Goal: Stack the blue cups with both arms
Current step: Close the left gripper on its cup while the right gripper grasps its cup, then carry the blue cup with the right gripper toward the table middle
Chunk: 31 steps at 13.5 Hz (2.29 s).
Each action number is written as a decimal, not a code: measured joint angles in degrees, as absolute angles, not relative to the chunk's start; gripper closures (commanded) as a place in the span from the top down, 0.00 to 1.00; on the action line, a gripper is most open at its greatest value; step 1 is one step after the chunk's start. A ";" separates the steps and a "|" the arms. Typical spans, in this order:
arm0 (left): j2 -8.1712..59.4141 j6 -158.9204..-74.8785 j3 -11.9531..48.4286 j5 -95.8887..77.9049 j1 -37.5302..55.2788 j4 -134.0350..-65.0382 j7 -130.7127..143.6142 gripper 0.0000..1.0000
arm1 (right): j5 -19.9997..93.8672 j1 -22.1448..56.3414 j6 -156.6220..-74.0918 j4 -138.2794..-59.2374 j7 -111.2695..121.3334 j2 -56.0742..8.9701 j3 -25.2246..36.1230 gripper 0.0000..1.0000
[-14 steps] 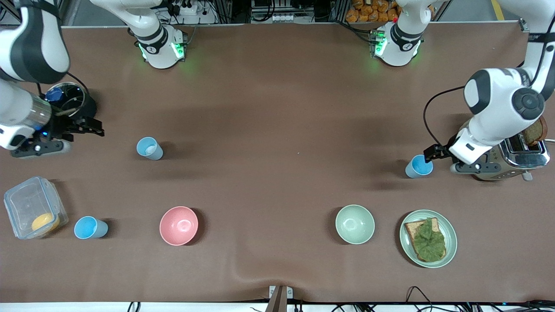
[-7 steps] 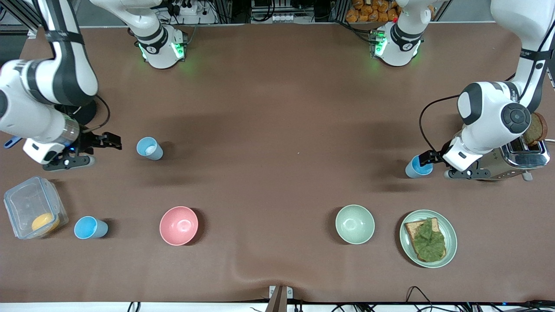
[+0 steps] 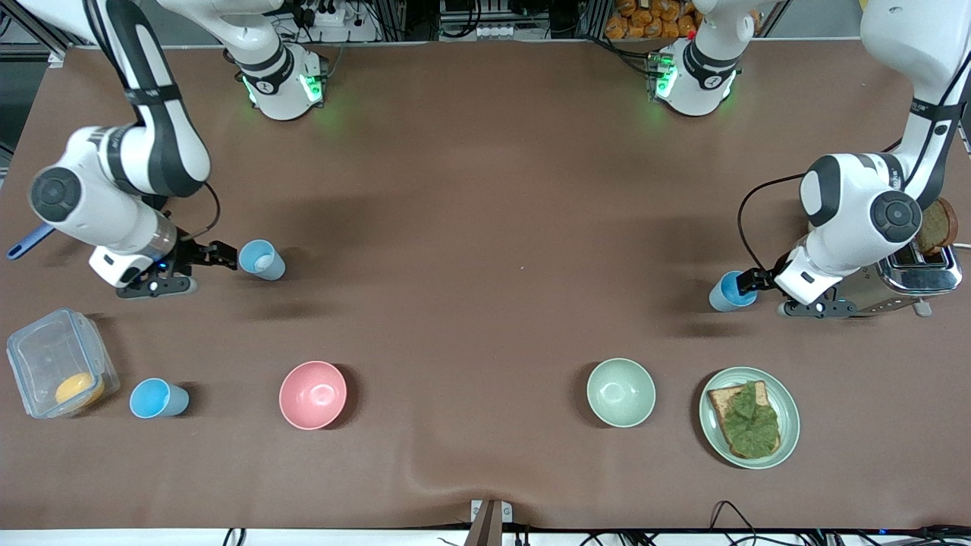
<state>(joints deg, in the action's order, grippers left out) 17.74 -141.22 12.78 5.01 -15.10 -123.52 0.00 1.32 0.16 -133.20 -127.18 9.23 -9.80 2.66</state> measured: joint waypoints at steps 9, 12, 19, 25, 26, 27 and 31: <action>19.07 -141.57 12.83 5.01 -15.10 -123.55 0.39 0.50 | 1.82 1.04 -137.83 -132.17 7.84 -11.80 2.62 1.00; 19.15 -141.57 12.83 5.01 -15.10 -123.67 0.46 0.41 | 1.83 1.04 -139.15 -133.51 7.79 -11.80 2.62 0.93; 18.95 -141.57 13.15 5.01 -15.09 -123.99 1.53 0.00 | 3.12 1.36 -140.25 -134.76 7.53 -11.83 2.60 0.05; 18.80 -141.57 13.19 5.01 -15.11 -124.08 3.14 0.00 | 5.77 2.80 -140.22 -134.75 6.65 -12.19 2.58 0.00; 18.71 -141.58 13.19 5.01 -15.11 -124.08 3.32 0.00 | 5.81 3.24 -140.16 -134.59 6.04 -12.19 2.56 0.00; 18.55 -141.60 13.23 5.01 -15.10 -124.05 3.32 0.00 | 5.86 3.77 -139.79 -134.23 5.54 -12.16 2.55 0.00; 17.93 -141.57 14.62 5.01 -14.98 -123.99 3.50 0.00 | 8.23 6.73 -133.54 -129.70 3.98 -11.41 2.45 0.00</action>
<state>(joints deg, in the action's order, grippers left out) 17.93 -141.57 14.62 5.01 -14.98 -123.99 3.50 8.23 6.73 -133.54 -129.70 3.98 -11.41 2.45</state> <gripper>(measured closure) 0.974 0.974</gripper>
